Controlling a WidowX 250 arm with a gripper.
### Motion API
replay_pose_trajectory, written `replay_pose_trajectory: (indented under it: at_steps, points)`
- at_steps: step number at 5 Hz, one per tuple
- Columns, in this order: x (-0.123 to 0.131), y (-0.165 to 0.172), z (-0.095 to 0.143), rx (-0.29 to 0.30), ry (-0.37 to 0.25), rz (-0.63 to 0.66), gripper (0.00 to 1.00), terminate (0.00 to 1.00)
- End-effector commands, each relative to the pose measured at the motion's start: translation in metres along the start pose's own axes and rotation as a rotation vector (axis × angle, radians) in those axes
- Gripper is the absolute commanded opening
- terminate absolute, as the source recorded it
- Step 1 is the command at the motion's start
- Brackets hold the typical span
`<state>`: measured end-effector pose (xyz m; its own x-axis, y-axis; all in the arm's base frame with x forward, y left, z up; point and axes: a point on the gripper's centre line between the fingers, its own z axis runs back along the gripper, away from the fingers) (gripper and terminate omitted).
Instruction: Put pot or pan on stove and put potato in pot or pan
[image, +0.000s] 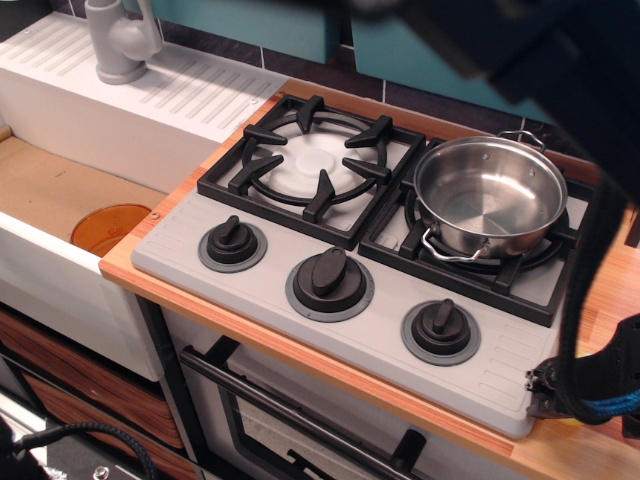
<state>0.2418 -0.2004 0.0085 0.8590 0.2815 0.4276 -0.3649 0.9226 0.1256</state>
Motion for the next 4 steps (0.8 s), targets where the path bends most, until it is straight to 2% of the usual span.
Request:
replay_pose_trajectory:
  at_steps: [1, 3, 4]
  points:
    - [0.022, -0.006, 0.0, -0.048, -0.036, 0.0, 0.0, 0.0]
    - [0.029, 0.001, 0.006, -0.048, -0.028, -0.011, 0.0, 0.0]
    - [0.032, 0.01, 0.018, -0.047, -0.014, -0.021, 0.0, 0.0]
